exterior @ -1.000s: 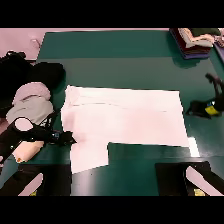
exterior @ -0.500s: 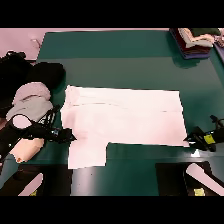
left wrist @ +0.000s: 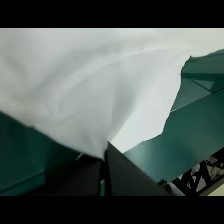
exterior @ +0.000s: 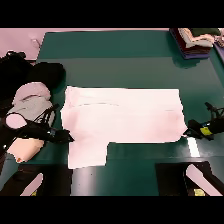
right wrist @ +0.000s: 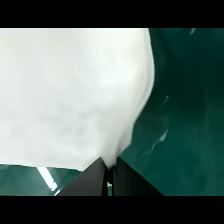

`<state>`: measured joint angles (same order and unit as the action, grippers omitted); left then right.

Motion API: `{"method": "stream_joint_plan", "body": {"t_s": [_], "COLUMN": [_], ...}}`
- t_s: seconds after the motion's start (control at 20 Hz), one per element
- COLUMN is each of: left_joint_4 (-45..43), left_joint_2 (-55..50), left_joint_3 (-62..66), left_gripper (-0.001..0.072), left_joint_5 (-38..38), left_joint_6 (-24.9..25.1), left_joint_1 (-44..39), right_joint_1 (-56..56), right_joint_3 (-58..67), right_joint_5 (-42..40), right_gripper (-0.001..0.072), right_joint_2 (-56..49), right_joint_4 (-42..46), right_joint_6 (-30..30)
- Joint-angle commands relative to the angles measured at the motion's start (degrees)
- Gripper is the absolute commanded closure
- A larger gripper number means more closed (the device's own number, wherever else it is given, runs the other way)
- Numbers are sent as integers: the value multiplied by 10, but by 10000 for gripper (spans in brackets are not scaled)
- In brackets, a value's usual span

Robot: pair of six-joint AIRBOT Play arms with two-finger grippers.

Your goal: Fold the shirts.

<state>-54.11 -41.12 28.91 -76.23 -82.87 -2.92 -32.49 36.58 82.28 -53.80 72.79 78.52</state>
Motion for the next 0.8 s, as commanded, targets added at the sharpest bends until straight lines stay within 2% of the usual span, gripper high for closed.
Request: {"method": "stream_joint_plan", "body": {"t_s": [0.0,0.15,0.3,0.6,0.75], "left_joint_4": [-27,-28,-47,-70,-70], "left_joint_2": [88,130,102,-126,-241], "left_joint_3": [5,33,83,200,281], "left_gripper": [685,685,685,683,683], "left_joint_5": [-81,-124,-58,104,139], "left_joint_6": [-59,-82,-68,-20,-10], "left_joint_1": [0,0,0,0,0], "right_joint_1": [21,21,35,163,176], "right_joint_3": [34,56,101,222,290], "right_joint_5": [79,82,66,-19,-37], "right_gripper": [700,700,700,701,700], "right_joint_2": [79,134,115,-73,-172], "right_joint_4": [67,78,78,53,0], "right_joint_6": [4,27,40,66,65]}}
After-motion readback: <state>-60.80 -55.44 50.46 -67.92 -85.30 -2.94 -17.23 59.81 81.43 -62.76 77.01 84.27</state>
